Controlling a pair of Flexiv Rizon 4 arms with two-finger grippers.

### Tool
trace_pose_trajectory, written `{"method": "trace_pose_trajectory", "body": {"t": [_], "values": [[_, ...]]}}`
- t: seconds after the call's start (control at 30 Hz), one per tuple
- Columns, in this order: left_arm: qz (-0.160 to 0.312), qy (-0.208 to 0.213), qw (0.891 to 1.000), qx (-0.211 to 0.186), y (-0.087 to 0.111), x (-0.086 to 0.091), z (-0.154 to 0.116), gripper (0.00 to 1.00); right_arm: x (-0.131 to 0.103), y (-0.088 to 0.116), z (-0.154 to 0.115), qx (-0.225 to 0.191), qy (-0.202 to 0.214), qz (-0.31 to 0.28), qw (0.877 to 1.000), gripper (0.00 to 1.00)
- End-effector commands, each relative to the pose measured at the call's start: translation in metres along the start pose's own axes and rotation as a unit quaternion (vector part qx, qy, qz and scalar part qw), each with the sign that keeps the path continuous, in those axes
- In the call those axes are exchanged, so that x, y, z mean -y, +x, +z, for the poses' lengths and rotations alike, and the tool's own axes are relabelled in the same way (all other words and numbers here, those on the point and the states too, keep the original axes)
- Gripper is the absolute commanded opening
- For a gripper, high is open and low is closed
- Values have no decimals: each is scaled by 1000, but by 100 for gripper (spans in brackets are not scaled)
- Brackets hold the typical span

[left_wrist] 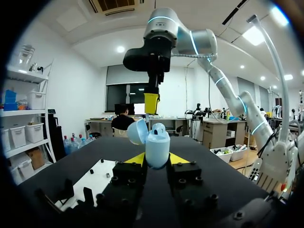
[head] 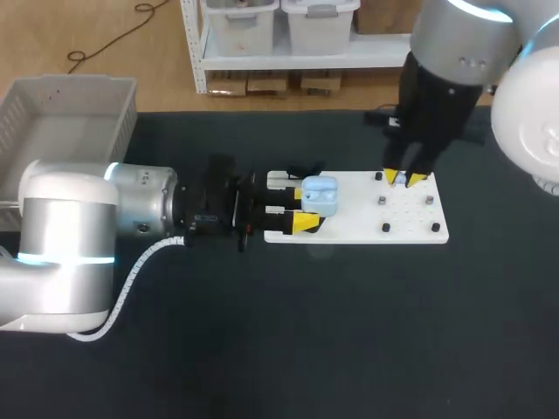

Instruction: Pick up each earbud case from the left stands, insert the matching earbuds, close the lid, and place the case in the box.

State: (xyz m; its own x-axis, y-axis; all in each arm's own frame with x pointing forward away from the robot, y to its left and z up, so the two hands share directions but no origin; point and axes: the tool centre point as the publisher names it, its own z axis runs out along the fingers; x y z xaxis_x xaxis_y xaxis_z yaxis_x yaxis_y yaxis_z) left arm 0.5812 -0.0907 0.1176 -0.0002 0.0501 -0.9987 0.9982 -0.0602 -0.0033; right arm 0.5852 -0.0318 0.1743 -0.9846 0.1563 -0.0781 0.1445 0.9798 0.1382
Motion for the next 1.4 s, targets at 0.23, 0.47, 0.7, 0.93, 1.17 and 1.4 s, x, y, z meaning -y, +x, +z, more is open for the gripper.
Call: {"method": "trace_pose_trajectory", "body": {"t": [0.23,0.47,0.7,0.93,1.17,1.4], "values": [[2,-2,1000,2,1,1,0,0,-14,0,-8,-1,20,-52,998,0],[2,-2,1000,2,1,1,0,0,-33,9,-20,-3,38,-118,992,0],[2,-2,1000,2,1,1,0,0,-60,12,-21,-10,36,-161,986,0],[2,-2,1000,2,1,1,0,0,-81,14,-25,-8,33,-185,982,0],[2,-2,1000,2,1,1,0,0,-94,21,-22,-11,38,-185,982,0],[2,-2,1000,2,1,1,0,0,-101,27,-9,-8,48,-172,984,0]]}}
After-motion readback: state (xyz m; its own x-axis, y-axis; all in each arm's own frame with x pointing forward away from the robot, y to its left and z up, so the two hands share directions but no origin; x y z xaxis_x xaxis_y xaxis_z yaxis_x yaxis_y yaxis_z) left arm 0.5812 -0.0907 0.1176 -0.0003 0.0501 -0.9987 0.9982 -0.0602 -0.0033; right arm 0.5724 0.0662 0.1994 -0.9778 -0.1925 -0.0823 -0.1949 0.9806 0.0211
